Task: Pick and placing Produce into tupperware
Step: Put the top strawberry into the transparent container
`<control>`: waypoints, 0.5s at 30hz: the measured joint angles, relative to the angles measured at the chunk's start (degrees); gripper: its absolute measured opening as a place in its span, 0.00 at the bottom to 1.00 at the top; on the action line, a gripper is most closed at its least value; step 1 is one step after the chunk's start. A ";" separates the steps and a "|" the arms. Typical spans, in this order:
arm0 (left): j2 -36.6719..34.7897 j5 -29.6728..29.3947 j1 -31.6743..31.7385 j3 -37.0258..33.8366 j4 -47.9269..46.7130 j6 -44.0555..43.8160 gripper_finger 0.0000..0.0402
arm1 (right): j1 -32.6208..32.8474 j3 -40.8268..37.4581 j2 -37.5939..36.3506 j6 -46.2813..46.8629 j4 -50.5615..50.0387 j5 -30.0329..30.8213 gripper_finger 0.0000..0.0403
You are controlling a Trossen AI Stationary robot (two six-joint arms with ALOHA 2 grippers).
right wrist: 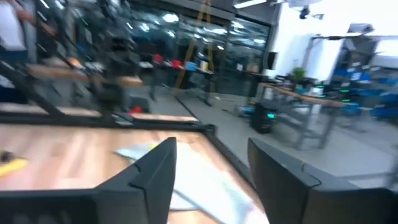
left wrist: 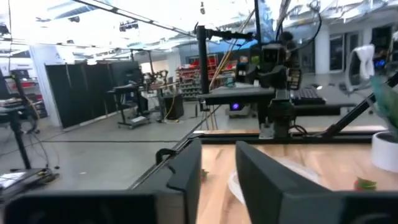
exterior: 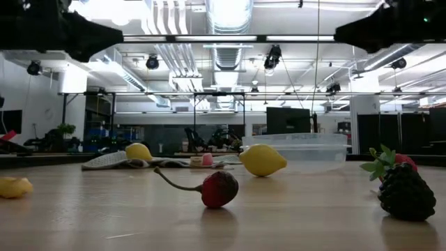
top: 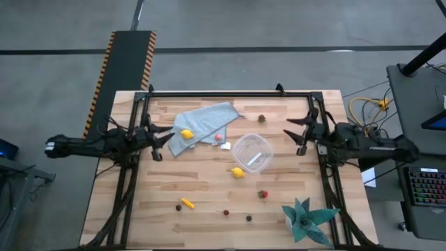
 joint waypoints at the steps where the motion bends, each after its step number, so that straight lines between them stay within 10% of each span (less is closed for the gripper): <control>1: 1.81 -0.93 0.00 1.03 -0.04 0.24 0.27 | 0.00 1.93 2.35 -1.01 -1.36 1.36 0.51; 15: 21.87 -4.32 0.02 12.81 2.18 5.82 0.34 | -5.34 25.03 36.34 -6.17 -24.57 17.23 0.54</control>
